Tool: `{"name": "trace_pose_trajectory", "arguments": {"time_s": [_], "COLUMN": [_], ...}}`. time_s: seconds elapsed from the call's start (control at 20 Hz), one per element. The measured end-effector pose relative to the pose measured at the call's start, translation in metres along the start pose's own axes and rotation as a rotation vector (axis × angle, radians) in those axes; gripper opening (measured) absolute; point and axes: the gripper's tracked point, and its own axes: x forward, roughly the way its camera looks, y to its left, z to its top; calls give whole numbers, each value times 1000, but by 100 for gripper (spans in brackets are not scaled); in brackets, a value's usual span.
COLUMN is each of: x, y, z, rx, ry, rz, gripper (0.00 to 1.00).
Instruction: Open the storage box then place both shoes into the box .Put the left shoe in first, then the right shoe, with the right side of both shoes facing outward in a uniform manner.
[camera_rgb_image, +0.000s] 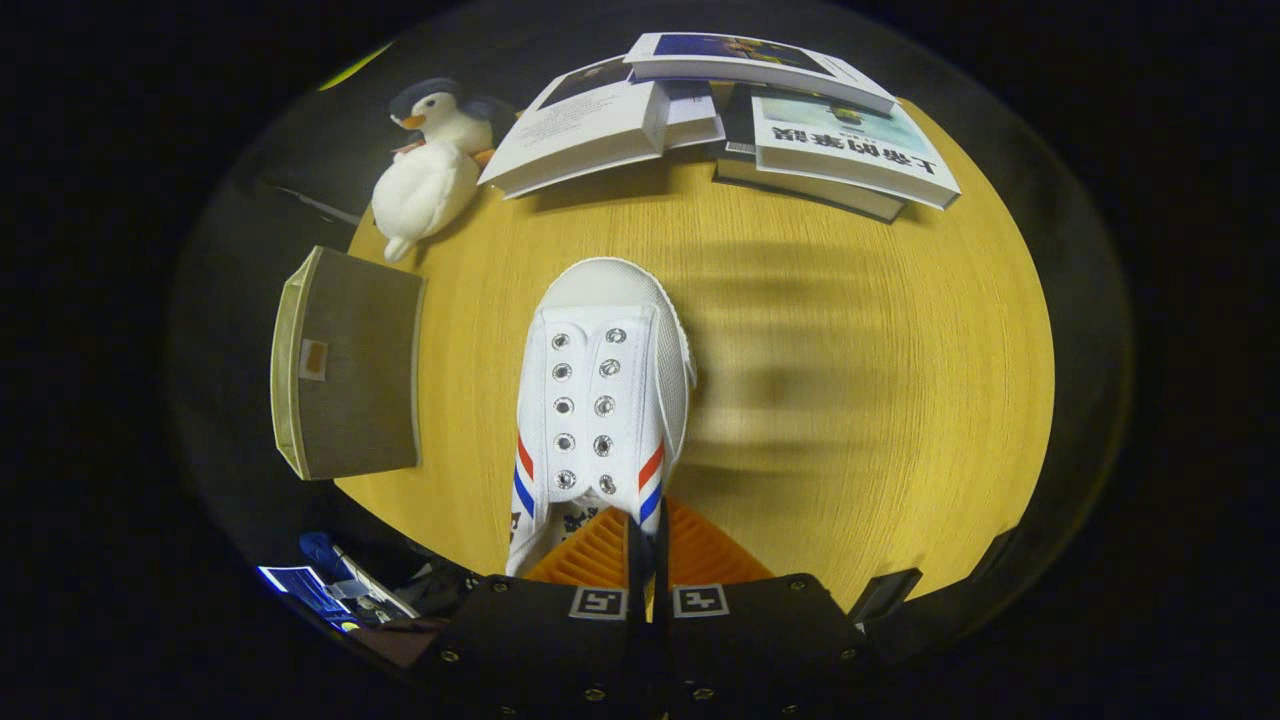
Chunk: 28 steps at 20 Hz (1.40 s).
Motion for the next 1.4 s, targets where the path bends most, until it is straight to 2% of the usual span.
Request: {"name": "trace_pose_trajectory", "arguments": {"time_s": [0.25, 0.55, 0.75, 1.2, 1.4], "x": [-34, -62, -70, -66, -53], "y": [39, 115, 163, 281, 324], "z": [17, 43, 60, 80, 79], "rx": [-81, -168, -262, -420, -478], "ry": [-42, -81, -93, -87, -61], "rz": [8, 102, 113, 187, 188], "gripper": [2, 2, 2, 2, 2]}}
